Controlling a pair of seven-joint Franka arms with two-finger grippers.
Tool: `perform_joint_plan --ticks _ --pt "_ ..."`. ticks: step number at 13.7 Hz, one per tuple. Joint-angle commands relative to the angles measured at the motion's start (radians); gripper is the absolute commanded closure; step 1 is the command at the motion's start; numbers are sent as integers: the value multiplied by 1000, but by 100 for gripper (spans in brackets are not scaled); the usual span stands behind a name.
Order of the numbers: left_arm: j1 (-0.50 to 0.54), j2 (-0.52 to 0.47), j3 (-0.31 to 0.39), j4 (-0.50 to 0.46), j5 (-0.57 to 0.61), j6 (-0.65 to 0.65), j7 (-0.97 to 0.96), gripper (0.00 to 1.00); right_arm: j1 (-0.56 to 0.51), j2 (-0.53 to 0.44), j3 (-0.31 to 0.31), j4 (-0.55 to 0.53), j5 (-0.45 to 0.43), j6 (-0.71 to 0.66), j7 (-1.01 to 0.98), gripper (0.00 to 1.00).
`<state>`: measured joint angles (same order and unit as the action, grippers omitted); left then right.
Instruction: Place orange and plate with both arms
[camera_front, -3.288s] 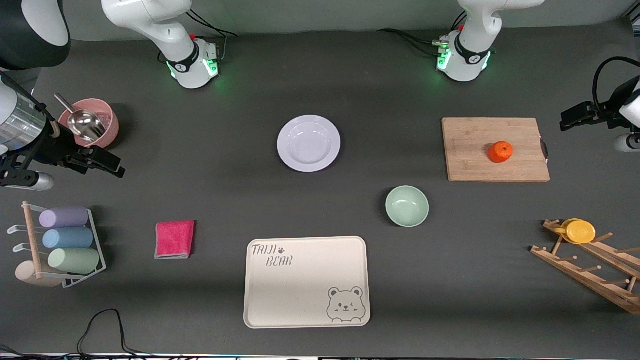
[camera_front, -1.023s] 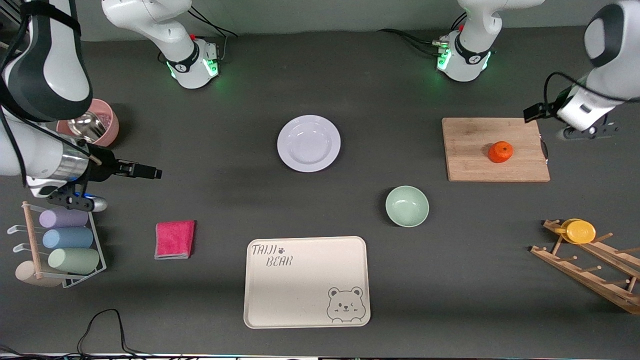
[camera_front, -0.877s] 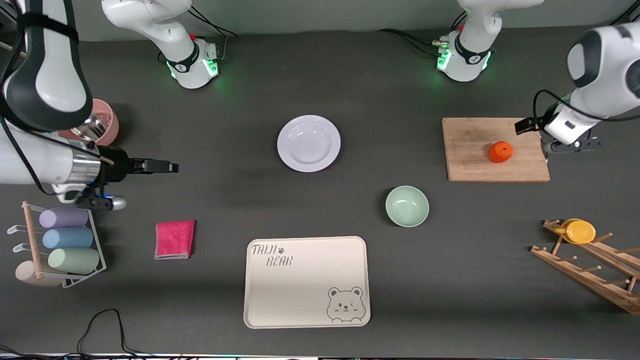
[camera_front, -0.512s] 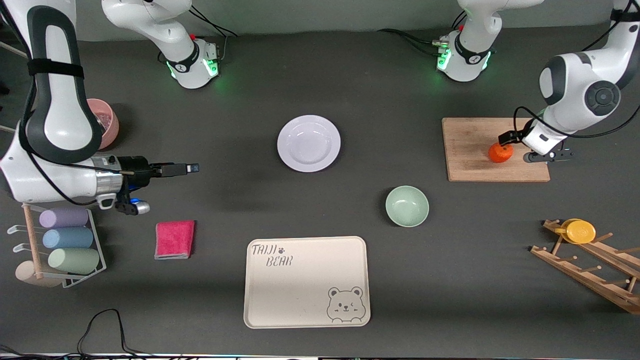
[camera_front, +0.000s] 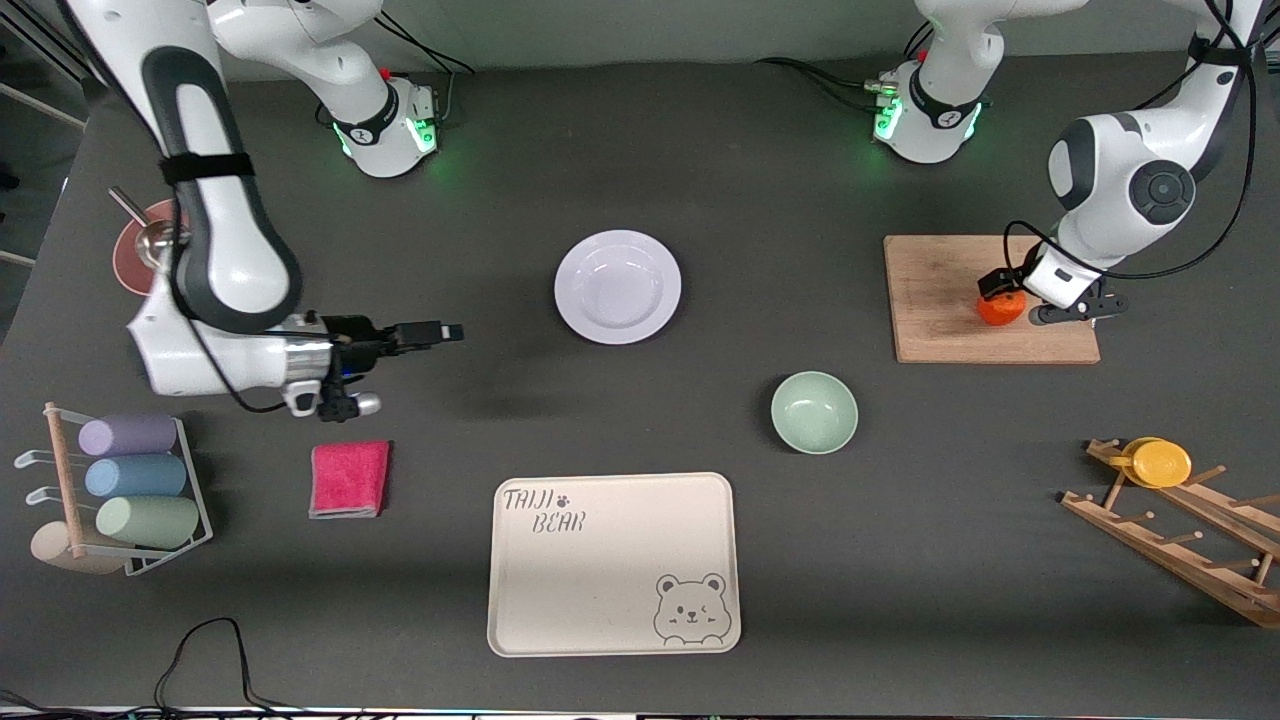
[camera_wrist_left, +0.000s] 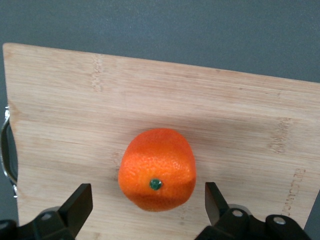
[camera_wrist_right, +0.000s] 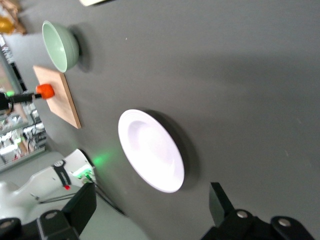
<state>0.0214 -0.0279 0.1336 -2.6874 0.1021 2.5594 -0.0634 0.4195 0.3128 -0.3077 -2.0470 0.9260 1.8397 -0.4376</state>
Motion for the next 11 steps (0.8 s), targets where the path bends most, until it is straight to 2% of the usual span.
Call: perform_joint_plan --ticks 1,5,6,7,8,9,11 --pt "-8 8 -2 -48 -4 93 -27 0 25 12 -10 -137 190 59 -222 0" --pt "-8 28 -3 -63 -4 147 -50 1 60 61 -5 -156 224 79 -286 0" --pt "-17 29 -3 -65 -4 150 -55 6 80 66 -7 -159 261 79 -291 0" --pt "-20 29 -3 -66 -4 150 -55 27 85 74 -7 -173 286 82 -293 0" --pt "-21 29 -3 -66 -4 150 -55 71 102 90 -5 -176 301 98 -296 0" --pt "-21 29 -3 -66 -4 148 -55 100 128 98 -7 -180 327 116 -325 0" --pt "-21 28 -3 -66 -4 145 -55 100 136 129 -5 -203 401 119 -401 0"
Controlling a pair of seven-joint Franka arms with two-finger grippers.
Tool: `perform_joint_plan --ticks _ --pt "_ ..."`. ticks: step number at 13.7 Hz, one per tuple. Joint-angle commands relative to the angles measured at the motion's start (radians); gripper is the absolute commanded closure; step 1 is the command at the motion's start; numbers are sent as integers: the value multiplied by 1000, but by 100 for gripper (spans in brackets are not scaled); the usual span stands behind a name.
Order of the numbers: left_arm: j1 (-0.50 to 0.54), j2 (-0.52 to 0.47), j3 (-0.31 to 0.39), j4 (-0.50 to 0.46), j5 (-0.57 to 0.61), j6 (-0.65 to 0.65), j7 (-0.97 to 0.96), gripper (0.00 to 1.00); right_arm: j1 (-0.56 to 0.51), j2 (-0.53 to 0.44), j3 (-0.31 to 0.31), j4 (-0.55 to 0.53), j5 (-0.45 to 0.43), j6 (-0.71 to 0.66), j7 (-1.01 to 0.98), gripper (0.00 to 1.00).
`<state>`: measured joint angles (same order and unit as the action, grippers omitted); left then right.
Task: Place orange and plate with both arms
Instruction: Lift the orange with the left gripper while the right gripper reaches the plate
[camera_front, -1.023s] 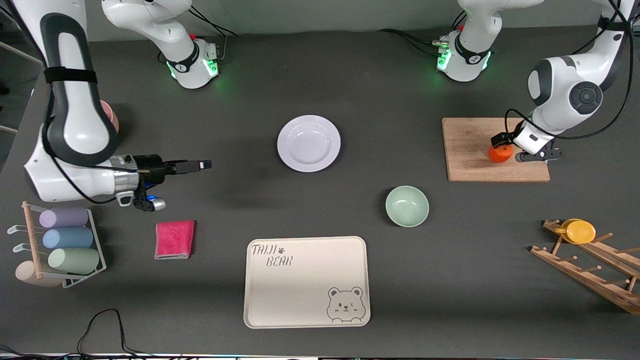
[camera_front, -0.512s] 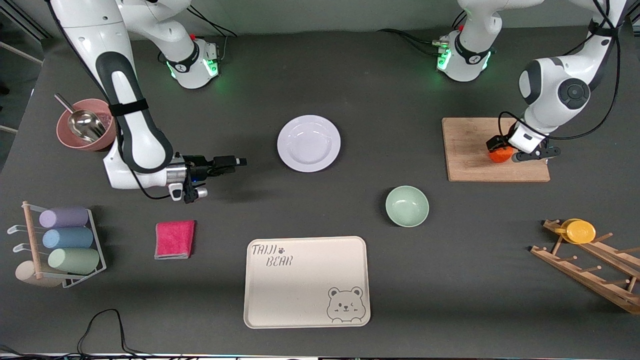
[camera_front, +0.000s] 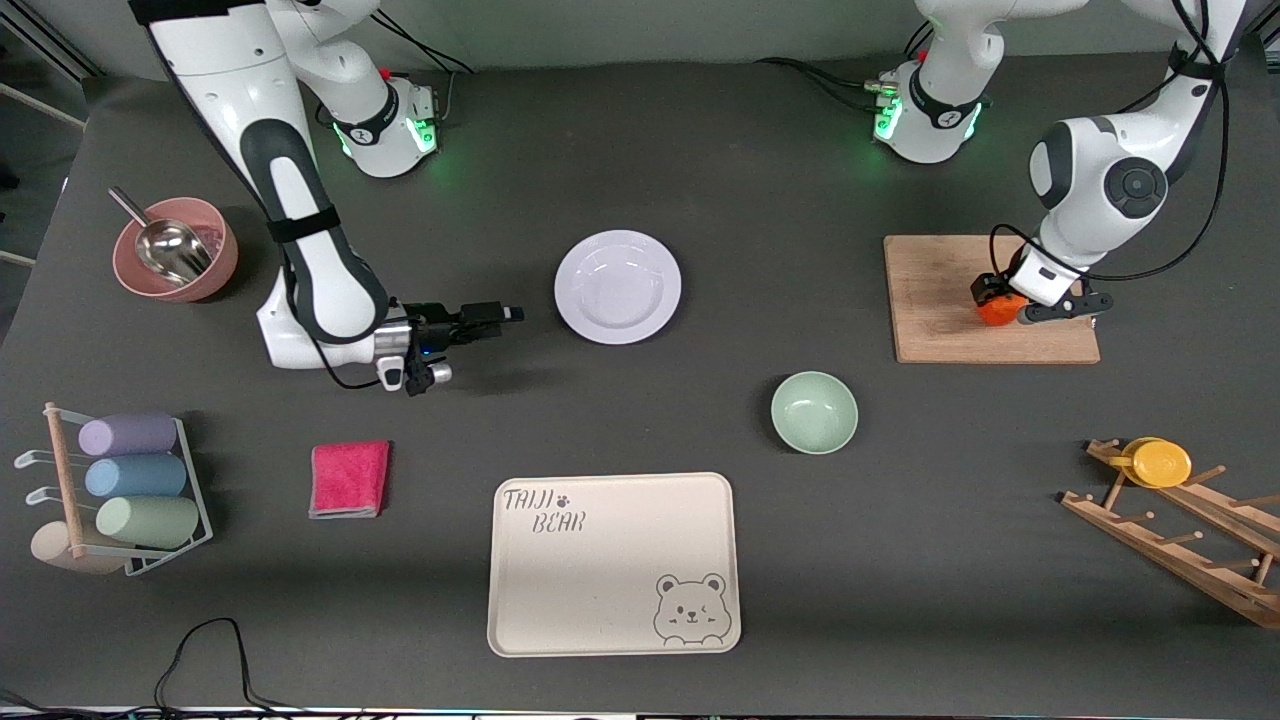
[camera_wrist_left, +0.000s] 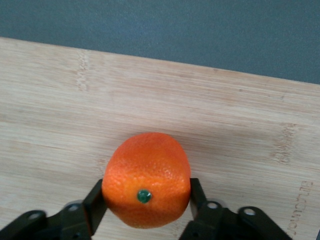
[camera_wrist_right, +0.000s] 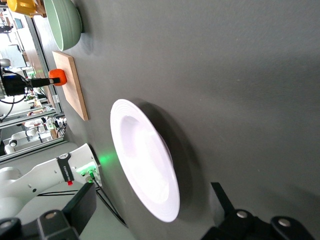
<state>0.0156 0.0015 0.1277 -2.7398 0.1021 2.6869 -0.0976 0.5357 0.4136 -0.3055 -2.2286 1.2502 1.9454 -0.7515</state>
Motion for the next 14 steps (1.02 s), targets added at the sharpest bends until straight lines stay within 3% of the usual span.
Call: perform_joint_plan --ticks 1,4,6,8,10,14 --pt "-16 -2 3 -14 -4 16 -19 100 39 43 -7 -43 121 15 -119 0" --pt "-16 -9 3 -9 -4 4 -10 100 85 53 -9 -85 265 15 -170 0" --pt "-16 -27 1 6 -1 -45 5 100 96 53 -9 -94 285 26 -172 0" --pt "-14 -84 1 57 -1 -178 21 100 98 54 -7 -101 313 29 -173 0" --pt "-16 -136 -2 165 -1 -396 44 100 99 54 -7 -115 339 29 -172 0" --pt "-16 -146 -54 518 -1 -853 55 100 122 56 -7 -135 393 30 -180 0"
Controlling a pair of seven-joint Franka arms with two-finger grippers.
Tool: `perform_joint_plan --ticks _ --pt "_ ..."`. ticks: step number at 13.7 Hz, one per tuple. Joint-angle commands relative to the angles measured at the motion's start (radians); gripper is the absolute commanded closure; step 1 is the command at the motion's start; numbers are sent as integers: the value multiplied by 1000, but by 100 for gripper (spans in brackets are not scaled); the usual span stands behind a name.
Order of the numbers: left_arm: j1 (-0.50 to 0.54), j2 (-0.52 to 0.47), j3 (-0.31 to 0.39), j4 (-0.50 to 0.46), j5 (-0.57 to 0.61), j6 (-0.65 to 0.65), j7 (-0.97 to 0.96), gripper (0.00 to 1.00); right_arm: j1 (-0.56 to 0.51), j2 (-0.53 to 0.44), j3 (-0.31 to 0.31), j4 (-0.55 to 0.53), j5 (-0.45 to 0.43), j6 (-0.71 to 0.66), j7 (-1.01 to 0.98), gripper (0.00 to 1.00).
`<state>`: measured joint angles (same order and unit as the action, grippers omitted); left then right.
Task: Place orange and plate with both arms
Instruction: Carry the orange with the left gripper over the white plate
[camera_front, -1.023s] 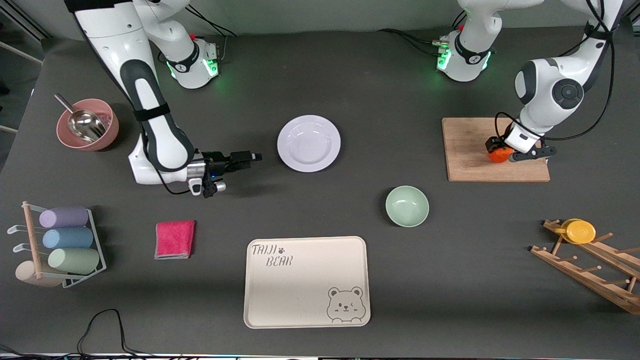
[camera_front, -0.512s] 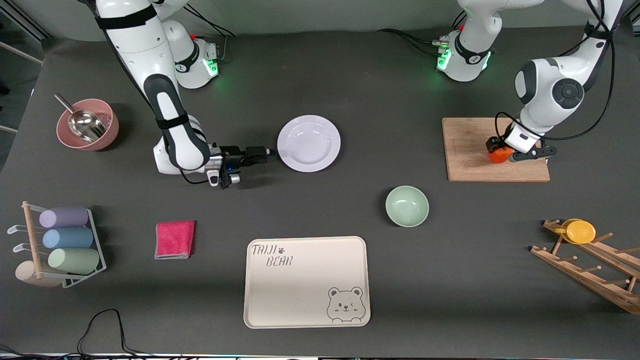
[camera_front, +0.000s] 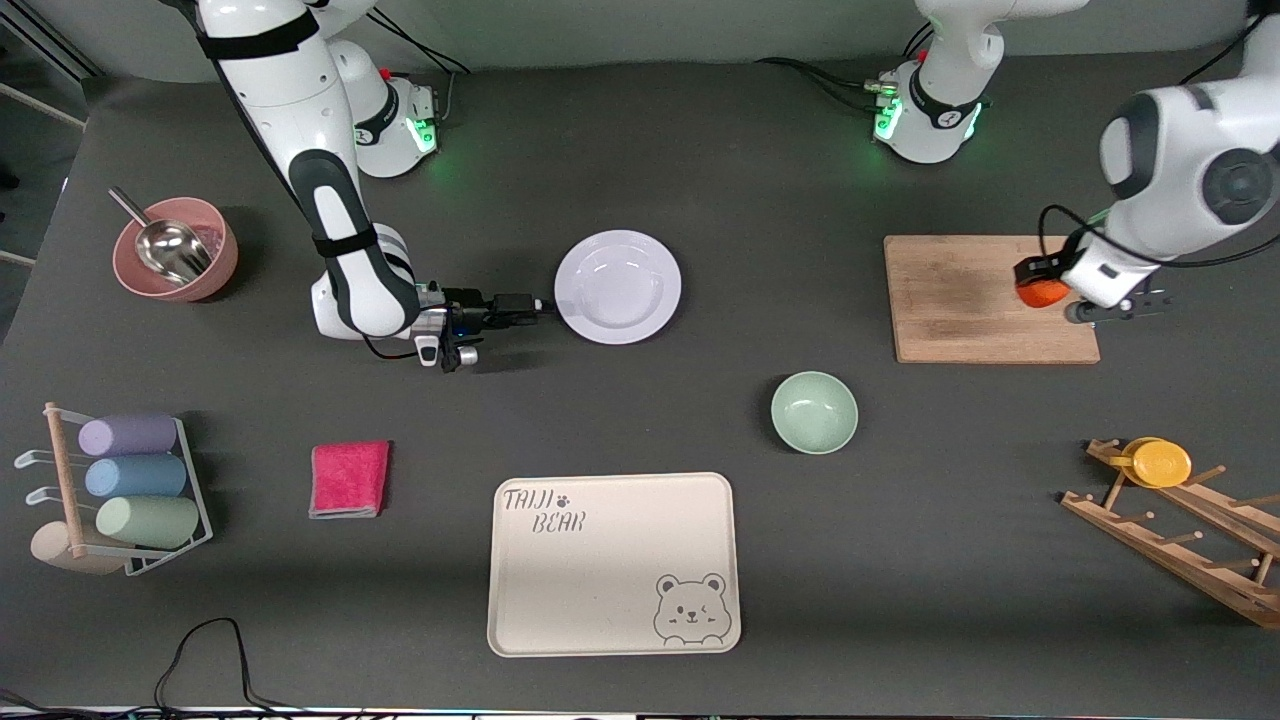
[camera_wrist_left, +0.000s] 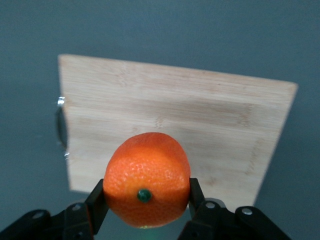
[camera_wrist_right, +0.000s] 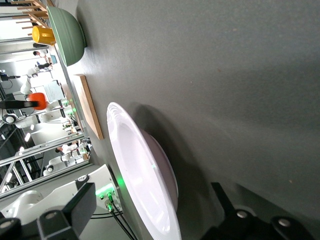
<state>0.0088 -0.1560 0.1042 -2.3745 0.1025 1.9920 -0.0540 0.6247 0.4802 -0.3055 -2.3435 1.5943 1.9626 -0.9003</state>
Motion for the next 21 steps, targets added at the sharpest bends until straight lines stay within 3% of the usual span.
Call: perform_joint_plan --ticks 1,6,8,10,13,16,19,21 --pt "-10 16 -43 232 -1 -239 13 100 36 -11 -7 -22 68 15 -34 0" --pt "-13 82 -147 558 -29 -520 -13 100 50 -8 -7 -22 73 15 -35 0" --pt "-15 111 -205 613 -85 -548 -111 100 50 -8 -7 -22 73 24 -35 0" --pt "-13 133 -314 623 -124 -526 -272 100 50 -8 -7 -22 73 25 -37 0" --pt "-16 214 -492 673 -190 -461 -548 100 50 -8 -9 -20 73 25 -37 0" --pt "-56 324 -650 675 -198 -288 -856 100 47 -2 -9 -20 73 25 -78 0" --pt "-214 478 -676 676 -172 -61 -1097 100 46 8 -9 -20 73 25 -98 0" --pt "-291 568 -676 676 -92 54 -1215 100 46 8 -9 -20 73 25 -98 0"
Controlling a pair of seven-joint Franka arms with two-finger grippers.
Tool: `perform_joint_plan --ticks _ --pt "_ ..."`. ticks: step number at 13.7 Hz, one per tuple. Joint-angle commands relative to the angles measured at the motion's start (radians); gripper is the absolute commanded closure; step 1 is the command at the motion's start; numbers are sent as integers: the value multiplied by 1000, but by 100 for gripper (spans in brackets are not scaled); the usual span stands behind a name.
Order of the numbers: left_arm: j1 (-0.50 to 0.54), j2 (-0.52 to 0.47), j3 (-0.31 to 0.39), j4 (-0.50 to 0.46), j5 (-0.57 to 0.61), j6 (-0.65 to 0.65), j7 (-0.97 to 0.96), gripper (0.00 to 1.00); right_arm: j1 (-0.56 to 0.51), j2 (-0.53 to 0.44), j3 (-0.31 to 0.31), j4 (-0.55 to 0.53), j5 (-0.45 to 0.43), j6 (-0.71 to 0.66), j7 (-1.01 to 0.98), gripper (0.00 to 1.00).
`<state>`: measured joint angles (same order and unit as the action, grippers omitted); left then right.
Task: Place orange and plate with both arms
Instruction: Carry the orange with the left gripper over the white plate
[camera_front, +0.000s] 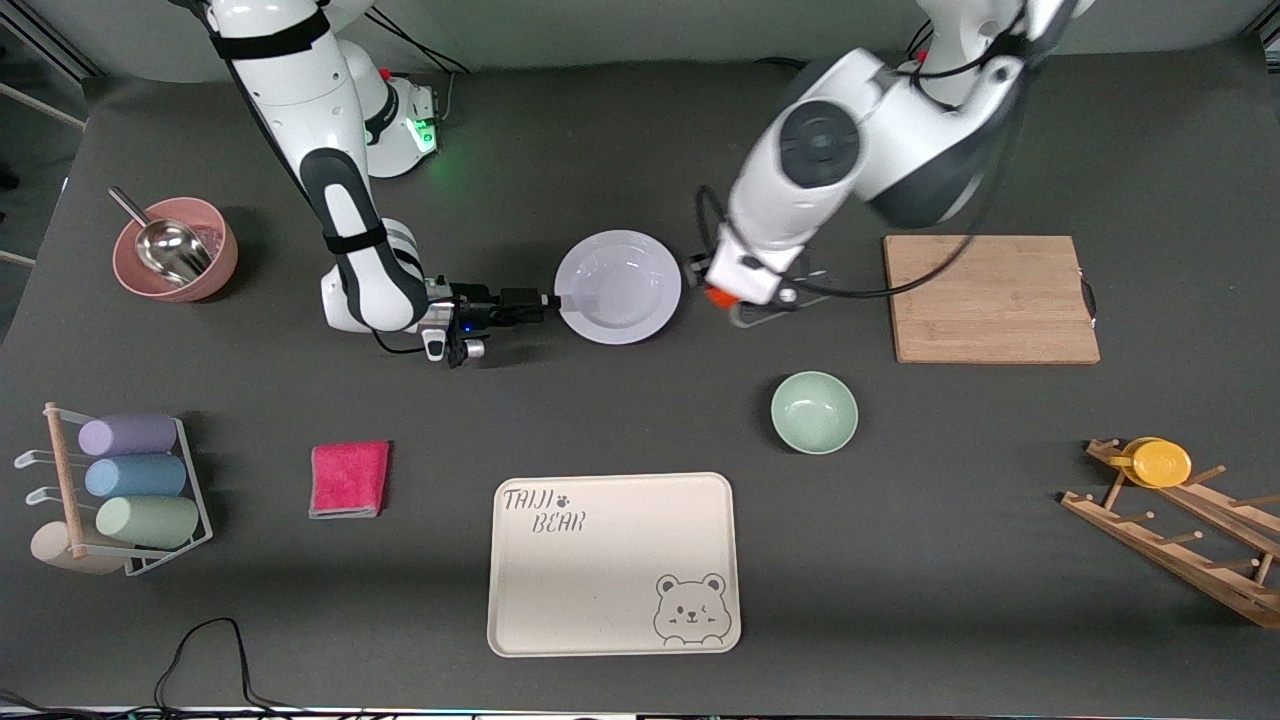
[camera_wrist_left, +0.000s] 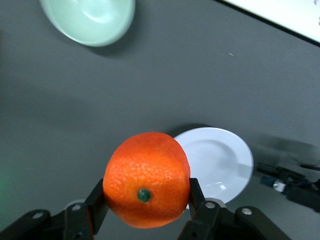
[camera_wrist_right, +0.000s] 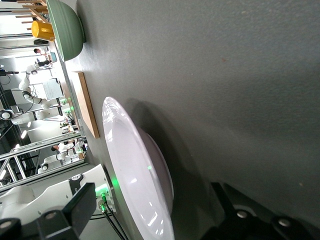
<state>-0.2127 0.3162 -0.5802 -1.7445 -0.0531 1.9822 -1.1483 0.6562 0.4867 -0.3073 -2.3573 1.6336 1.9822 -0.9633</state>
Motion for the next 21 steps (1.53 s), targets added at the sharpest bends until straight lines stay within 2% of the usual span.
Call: perform_joint_plan --ticks 1,4,8,13,17,18,19,20,21 --pt "-101 140 8 46 103 116 -176 100 14 1 -7 -7 34 6 -35 0" --pt "-166 246 8 46 221 208 -301 100 14 1 -7 -7 34 6 -35 0" --pt "-247 342 19 43 245 323 -382 100 13 0 -7 -7 34 6 -35 0" --pt "-290 394 23 33 341 382 -468 100 14 1 -7 -7 34 6 -35 0" --pt "-294 402 23 31 351 382 -478 100 14 1 -7 -7 34 6 -37 0" --pt "-294 402 23 31 351 382 -478 70 14 1 -7 -7 34 6 -37 0" --pt "-294 402 23 31 349 380 -479 14 14 1 -7 -7 34 6 -35 0" --pt "-292 402 23 31 349 379 -479 0 14 0 -7 -7 34 6 -37 0" --pt "-290 400 23 31 349 374 -479 0 14 1 -7 -7 34 6 -37 0"
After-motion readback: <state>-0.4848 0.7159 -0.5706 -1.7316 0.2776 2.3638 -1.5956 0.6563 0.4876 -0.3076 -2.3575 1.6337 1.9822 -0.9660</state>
